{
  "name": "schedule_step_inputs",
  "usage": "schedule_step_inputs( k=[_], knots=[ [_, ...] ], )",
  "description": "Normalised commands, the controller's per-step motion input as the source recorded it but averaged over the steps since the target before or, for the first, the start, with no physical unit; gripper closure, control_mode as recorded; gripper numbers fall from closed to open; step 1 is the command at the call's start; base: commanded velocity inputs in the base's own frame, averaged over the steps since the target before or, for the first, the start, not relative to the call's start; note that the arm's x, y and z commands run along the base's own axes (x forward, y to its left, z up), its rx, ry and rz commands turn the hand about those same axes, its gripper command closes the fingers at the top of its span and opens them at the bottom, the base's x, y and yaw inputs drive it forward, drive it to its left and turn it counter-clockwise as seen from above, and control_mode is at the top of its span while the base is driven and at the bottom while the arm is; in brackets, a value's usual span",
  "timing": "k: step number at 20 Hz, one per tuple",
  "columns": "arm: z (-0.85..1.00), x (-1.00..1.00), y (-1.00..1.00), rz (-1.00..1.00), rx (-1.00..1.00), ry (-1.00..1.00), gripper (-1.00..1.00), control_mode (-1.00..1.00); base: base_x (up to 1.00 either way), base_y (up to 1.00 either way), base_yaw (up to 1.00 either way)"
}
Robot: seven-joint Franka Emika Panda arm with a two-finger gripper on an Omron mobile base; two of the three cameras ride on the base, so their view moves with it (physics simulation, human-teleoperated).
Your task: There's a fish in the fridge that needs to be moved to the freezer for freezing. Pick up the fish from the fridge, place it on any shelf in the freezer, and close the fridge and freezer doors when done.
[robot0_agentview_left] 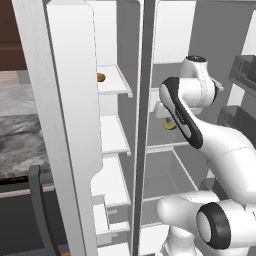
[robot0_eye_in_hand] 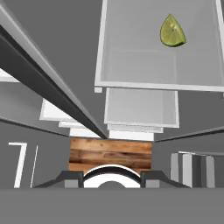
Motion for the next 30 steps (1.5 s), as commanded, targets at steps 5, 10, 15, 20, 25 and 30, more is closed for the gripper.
schedule_step_inputs(
  k=[5, 10, 15, 20, 25, 30],
  knots=[
    [0.0, -0.43, 0.0, 0.0, -0.02, -0.09, -1.0, -1.0, 0.0, 0.0, 0.0],
    [0.0, -0.17, 0.0, 0.0, -0.01, -0.23, -1.0, -1.0, 0.0, 0.0, 0.0],
    [0.23, 0.05, -0.01, -0.1, 0.0, -0.1, -1.0, -1.0, 0.0, 0.0, 0.0],
    [0.35, 0.05, -0.09, -0.12, 0.0, 0.0, -1.0, -1.0, 0.0, 0.0, 0.0],
    [0.48, 0.0, -0.17, -0.06, 0.0, 0.0, -1.0, -1.0, 0.0, 0.0, 0.0],
    [0.29, 0.07, -0.15, 0.0, -0.02, -0.01, -1.0, -1.0, 0.0, 0.0, 0.0]
  ],
)
